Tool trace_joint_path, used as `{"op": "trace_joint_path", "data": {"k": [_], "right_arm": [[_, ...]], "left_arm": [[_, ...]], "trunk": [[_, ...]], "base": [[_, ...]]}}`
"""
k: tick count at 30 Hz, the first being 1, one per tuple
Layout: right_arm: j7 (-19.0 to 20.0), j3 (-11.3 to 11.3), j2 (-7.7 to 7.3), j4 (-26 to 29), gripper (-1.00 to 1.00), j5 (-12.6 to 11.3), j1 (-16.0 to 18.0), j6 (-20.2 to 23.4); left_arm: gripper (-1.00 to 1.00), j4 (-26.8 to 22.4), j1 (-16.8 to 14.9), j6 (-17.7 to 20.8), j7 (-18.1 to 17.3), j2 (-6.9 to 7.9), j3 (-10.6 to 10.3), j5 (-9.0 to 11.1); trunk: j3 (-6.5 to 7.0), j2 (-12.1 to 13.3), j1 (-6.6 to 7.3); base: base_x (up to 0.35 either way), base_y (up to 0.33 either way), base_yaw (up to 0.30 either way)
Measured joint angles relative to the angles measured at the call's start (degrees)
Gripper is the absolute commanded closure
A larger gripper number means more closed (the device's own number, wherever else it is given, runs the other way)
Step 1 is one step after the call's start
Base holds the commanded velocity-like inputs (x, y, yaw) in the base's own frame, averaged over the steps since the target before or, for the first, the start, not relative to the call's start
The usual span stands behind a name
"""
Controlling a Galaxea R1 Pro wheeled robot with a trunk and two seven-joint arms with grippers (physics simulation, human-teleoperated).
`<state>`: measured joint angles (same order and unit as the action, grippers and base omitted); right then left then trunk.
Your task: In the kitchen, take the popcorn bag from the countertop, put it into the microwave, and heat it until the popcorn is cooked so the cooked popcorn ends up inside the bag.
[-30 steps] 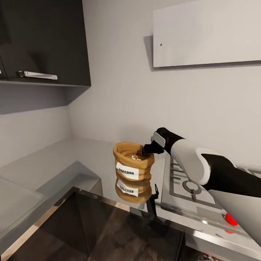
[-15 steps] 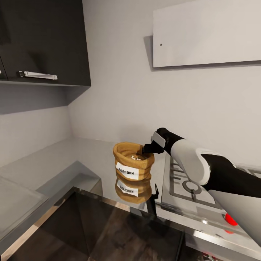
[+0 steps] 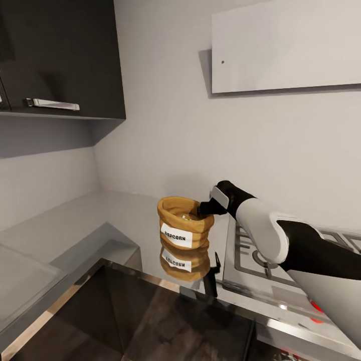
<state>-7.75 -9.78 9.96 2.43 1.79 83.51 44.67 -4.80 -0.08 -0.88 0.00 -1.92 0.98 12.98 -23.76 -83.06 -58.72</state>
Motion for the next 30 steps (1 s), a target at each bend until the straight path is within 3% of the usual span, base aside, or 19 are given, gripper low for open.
{"op": "trace_joint_path", "data": {"k": [3, 4, 23, 26, 30], "right_arm": [[0.0, 0.1, 0.0, 1.0, -1.0, 0.1, -0.5, 0.0], [0.1, 0.1, 0.0, 1.1, 1.0, 0.2, -0.6, 0.0], [0.7, 0.9, -0.01, 1.5, 1.0, 1.1, -0.7, 1.2], [0.8, 0.2, -0.01, 2.8, 1.0, 0.3, -0.7, 6.2], [0.7, -0.3, -0.03, 14.4, 1.0, -0.3, -0.7, 15.1]], "left_arm": [[-1.0, 0.0, 0.0, 0.0, 0.0, 0.0, 0.0, 0.0], [-1.0, 0.0, 0.0, 0.0, 0.0, 0.0, 0.0, 0.0], [-1.0, 0.0, 0.0, 0.0, 0.0, 0.0, 0.0, 0.0], [-1.0, 0.0, 0.0, 0.0, 0.0, 0.0, 0.0, 0.0], [-1.0, 0.0, 0.0, 0.0, 0.0, 0.0, 0.0, 0.0]], "trunk": [[0.0, 0.0, 0.0], [0.0, 0.0, 0.0], [0.0, 0.0, 0.0], [0.0, 0.0, 0.0], [-0.01, 0.0, 0.0]], "base": [[0.0, 0.0, 0.0], [0.0, 0.0, 0.0], [0.0, 0.0, 0.0], [0.0, 0.0, 0.0], [0.0, 0.0, 0.0]]}}
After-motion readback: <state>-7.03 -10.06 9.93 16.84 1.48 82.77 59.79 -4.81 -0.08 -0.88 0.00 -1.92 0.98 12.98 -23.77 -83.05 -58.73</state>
